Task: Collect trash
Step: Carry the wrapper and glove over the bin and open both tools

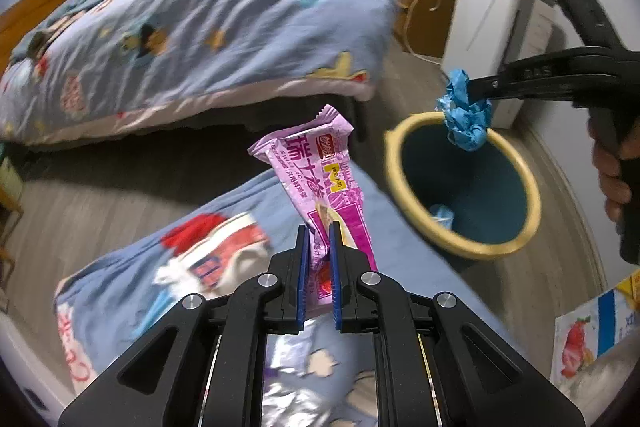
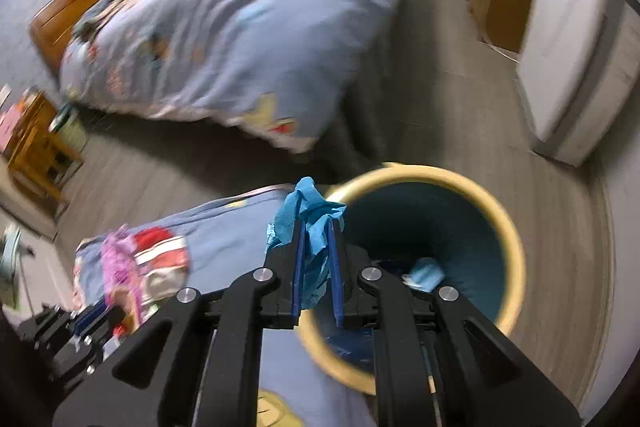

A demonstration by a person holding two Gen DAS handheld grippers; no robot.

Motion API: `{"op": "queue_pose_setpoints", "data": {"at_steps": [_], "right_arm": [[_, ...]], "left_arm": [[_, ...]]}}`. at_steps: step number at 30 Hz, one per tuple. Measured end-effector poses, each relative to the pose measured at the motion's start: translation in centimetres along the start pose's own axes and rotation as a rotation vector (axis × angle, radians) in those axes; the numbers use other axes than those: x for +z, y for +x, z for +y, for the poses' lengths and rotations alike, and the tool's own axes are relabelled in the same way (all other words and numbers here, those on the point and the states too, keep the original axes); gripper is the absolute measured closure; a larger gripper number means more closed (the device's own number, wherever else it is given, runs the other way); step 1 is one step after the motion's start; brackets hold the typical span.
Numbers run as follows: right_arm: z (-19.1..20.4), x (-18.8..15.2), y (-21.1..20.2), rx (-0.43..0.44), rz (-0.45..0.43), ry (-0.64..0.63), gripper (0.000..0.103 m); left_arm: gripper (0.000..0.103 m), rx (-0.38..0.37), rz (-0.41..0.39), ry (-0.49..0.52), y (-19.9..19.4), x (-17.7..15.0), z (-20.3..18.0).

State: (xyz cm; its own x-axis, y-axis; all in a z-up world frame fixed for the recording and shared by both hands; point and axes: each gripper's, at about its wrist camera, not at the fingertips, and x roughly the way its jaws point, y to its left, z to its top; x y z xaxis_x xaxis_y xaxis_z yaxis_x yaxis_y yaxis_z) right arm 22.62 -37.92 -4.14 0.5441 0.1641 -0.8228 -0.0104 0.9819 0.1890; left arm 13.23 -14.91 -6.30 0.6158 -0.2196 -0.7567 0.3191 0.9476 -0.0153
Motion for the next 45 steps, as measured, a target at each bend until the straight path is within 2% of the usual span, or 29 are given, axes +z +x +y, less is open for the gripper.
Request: {"op": "queue_pose_setpoints", "data": {"at_steps": [9,15,22,28,30,32,33,34,36,38,39,40,45], "right_arm": [[-7.0,-1.1,1.9,-0.066,0.064,0.158,0.092],[-9.9,-1.8,3.0,-0.067,0.091,0.276,0.092],[-10.3,-1.5,3.4,-0.072,0.085,0.314,0.092],[-11.0,-1.5,3.2,-0.069,0.070,0.357,0.091],[-11.2,-1.4,3.1,-0.073,0.068,0.367,0.090],[-11.1,-1.5,2.9,-0.075,0.063,0.369,0.077],[-11.0,-1.5,2.8,-0.077,0.059,0.367,0.062],[-10.9,-1.5,2.6,-0.082,0.054,0.362,0.054],[-10.7,-1.5,2.4,-0.091,0.047,0.355,0.048],[-10.6,-1.6,1.9,-0.098,0.033,0.356,0.031],[-10.6,-1.6,1.7,-0.105,0.025,0.357,0.015],[-10.5,-1.6,1.4,-0.116,0.013,0.354,0.007],[-9.9,-1.8,0.7,-0.152,0.004,0.336,0.006]], "left_arm": [[0.092,-0.136,0.044,0.043,3.6,2.5,-6.7],[0.092,-0.146,0.071,0.123,6.7,3.8,-10.4],[0.092,-0.136,0.071,0.156,8.4,4.7,-12.1],[0.079,-0.145,0.059,0.156,8.5,4.4,-12.2],[0.071,-0.139,0.058,0.160,8.5,4.3,-12.1],[0.052,-0.135,0.051,0.161,8.4,4.2,-12.1],[0.049,-0.132,0.043,0.158,8.1,4.0,-12.1],[0.045,-0.131,0.035,0.155,7.9,3.9,-12.0],[0.037,-0.125,0.027,0.142,7.6,3.6,-11.8],[0.023,-0.115,0.019,0.130,7.3,3.4,-11.6],[0.020,-0.106,0.012,0.122,7.1,3.4,-11.4],[0.014,-0.099,0.009,0.115,6.9,3.3,-11.2],[0.011,-0.066,0.002,0.085,5.6,2.8,-9.9]]}}
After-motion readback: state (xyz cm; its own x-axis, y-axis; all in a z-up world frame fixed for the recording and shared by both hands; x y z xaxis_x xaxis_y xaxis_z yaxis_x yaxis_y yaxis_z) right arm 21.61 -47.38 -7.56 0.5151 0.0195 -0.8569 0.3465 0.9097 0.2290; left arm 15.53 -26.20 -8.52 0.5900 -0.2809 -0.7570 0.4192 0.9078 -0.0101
